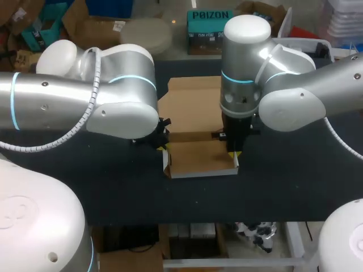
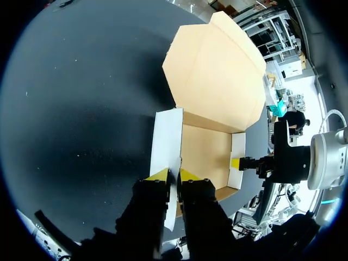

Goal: Assemble the packaging by folding the flat box into shape, placing the metal phone stand inside, and closing the box properly

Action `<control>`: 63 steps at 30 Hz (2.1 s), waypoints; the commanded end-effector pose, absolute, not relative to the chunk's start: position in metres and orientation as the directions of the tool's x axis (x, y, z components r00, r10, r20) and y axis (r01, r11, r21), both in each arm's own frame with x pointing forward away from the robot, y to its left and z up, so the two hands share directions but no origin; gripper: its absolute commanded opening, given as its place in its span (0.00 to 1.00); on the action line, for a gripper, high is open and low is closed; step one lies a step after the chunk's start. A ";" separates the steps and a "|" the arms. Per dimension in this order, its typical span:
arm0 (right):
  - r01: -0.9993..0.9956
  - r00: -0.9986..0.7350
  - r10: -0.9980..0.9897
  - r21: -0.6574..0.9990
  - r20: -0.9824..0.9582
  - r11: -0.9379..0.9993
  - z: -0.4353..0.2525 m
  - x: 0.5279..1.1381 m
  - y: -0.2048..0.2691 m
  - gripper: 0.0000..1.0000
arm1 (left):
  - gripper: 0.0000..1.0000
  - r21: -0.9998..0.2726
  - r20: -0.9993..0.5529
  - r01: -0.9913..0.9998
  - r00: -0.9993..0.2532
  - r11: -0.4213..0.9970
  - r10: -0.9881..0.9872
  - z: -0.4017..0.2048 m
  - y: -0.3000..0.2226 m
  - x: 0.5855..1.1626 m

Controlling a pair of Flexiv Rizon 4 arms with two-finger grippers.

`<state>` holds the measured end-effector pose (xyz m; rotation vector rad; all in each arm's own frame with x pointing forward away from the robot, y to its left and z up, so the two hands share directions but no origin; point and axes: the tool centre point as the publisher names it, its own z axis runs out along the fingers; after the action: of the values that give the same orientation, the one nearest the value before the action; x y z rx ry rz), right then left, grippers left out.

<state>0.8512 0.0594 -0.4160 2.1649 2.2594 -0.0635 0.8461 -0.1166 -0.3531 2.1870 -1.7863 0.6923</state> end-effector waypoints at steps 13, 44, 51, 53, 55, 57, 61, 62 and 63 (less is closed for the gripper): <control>0.999 -0.043 0.998 -0.025 -0.041 0.042 -0.415 0.851 0.063 0.00 | 0.29 -0.169 0.431 -0.960 0.134 -0.225 -0.893 -0.345 -0.122 0.836; 0.999 -0.043 0.998 -0.025 -0.041 0.042 -0.415 0.851 0.063 0.00 | 0.11 -0.104 0.631 -0.961 0.134 -0.254 -0.764 -0.347 -0.016 0.815; 0.999 -0.043 0.998 -0.025 -0.041 0.042 -0.415 0.851 0.063 0.00 | 0.00 -0.052 0.674 -0.976 0.123 -0.213 -0.729 -0.360 -0.005 0.820; 0.999 -0.043 0.998 -0.025 -0.041 0.042 -0.415 0.851 0.063 0.00 | 0.00 -0.042 0.682 -0.979 0.117 -0.198 -0.722 -0.363 -0.004 0.821; 0.999 -0.043 0.998 -0.025 -0.041 0.042 -0.415 0.851 0.063 0.00 | 0.00 -0.030 0.692 -0.984 0.108 -0.178 -0.714 -0.367 -0.003 0.823; 0.999 -0.043 0.998 -0.025 -0.041 0.042 -0.415 0.851 0.063 0.00 | 0.00 -0.015 0.705 -0.990 0.091 -0.143 -0.703 -0.370 -0.003 0.824; 0.999 -0.043 0.998 -0.025 -0.041 0.042 -0.415 0.851 0.063 0.00 | 0.00 -0.002 0.702 -0.995 0.068 -0.098 -0.709 -0.378 -0.005 0.827; 0.999 -0.043 0.998 -0.025 -0.041 0.042 -0.415 0.851 0.063 0.00 | 0.00 -0.003 0.703 -0.997 0.056 -0.082 -0.709 -0.380 -0.006 0.828; 0.999 -0.043 0.998 -0.025 -0.041 0.042 -0.415 0.851 0.063 0.00 | 0.00 -0.005 0.701 -0.997 0.052 -0.078 -0.711 -0.381 -0.007 0.828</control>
<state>0.8506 0.0614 -0.4163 2.1647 2.2604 -0.0636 0.8210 -0.0075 -0.3746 1.9766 -1.7342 0.8301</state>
